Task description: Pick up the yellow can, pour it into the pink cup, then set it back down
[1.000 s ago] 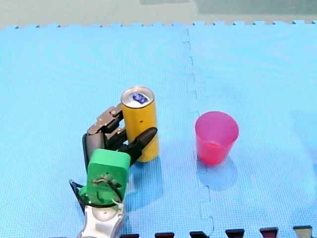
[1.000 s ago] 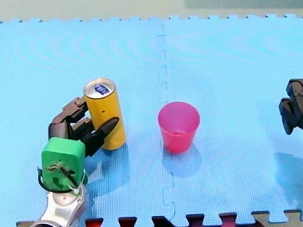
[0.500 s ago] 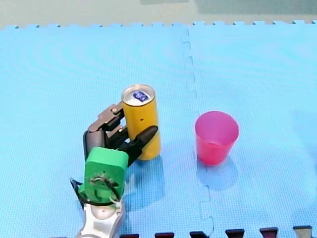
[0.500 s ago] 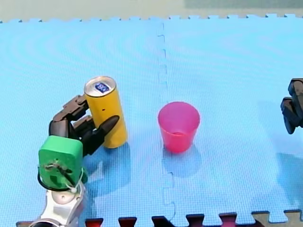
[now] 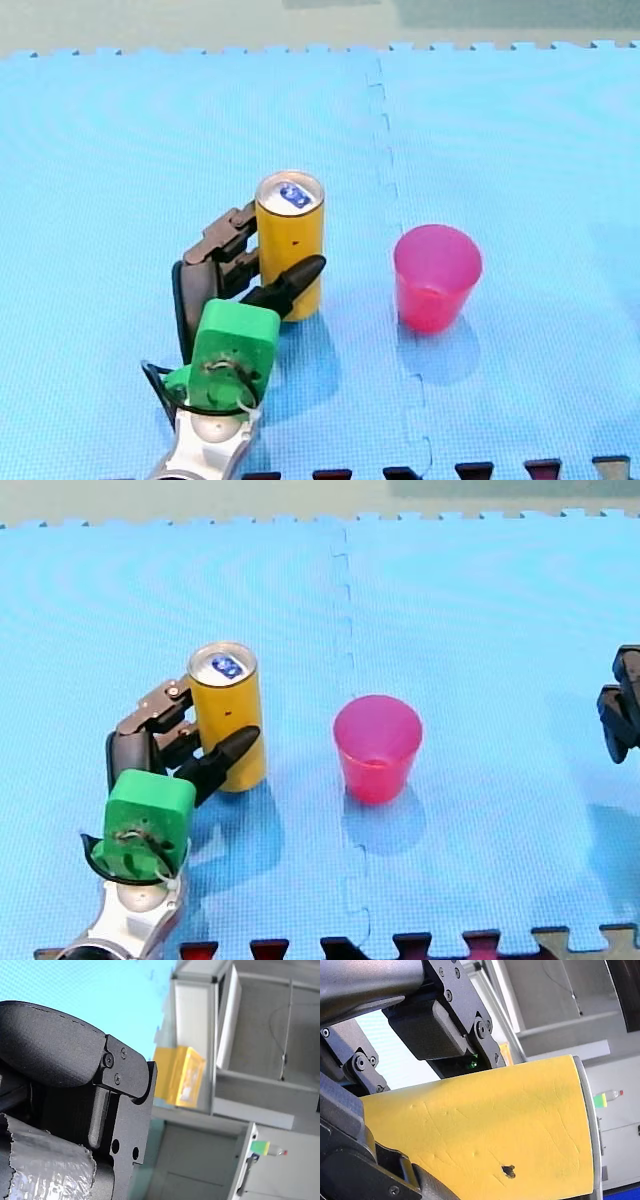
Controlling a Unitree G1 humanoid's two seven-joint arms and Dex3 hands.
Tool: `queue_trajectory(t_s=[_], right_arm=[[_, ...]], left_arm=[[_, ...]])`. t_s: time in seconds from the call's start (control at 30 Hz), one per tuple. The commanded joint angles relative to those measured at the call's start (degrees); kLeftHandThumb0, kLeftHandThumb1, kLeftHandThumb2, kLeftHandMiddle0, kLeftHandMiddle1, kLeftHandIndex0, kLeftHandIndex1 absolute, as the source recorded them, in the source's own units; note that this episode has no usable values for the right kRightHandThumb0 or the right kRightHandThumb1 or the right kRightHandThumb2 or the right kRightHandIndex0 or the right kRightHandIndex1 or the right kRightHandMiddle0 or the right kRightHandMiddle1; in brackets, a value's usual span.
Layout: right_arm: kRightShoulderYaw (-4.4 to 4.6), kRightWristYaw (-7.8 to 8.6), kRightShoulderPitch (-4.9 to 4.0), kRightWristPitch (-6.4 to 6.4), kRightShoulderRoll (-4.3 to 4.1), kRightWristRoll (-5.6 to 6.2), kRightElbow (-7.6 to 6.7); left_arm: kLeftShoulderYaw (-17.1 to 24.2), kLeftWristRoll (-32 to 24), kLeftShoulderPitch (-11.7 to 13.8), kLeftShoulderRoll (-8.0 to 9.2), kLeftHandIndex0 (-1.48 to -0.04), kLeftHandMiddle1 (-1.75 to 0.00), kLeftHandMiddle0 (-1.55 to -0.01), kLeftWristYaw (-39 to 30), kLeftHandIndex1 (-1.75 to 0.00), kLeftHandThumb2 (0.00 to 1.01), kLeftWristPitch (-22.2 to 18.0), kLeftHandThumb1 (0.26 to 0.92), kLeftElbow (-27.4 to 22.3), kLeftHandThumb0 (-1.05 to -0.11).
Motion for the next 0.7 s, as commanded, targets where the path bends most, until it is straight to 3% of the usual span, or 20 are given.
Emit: queue_trajectory(t_s=[0.0,0.47,0.67], right_arm=[[-0.03,-0.08,0.21,-0.20,-0.47,0.01,-0.24],[0.14,-0.26,0.35,-0.66,-0.82,-0.30,-0.32],[-0.03,0.20,0.38,-0.57,-1.12,-0.07,-0.37]], left_arm=[[-0.4,0.4,-0.5,0.17,-1.18,0.00,-1.30,0.9,0.00,0.00,0.1,0.821,0.0,-0.352],[-1.3,0.9,0.6,-0.08,-1.18,0.00,-1.29,1.5,0.00,0.00,-0.2,0.822,1.1,-0.361],[-0.3,-1.0,1.4,-0.89,-1.18,0.00,-1.28,-1.2,0.00,0.00,-3.2,0.822,1.8,-0.362]])
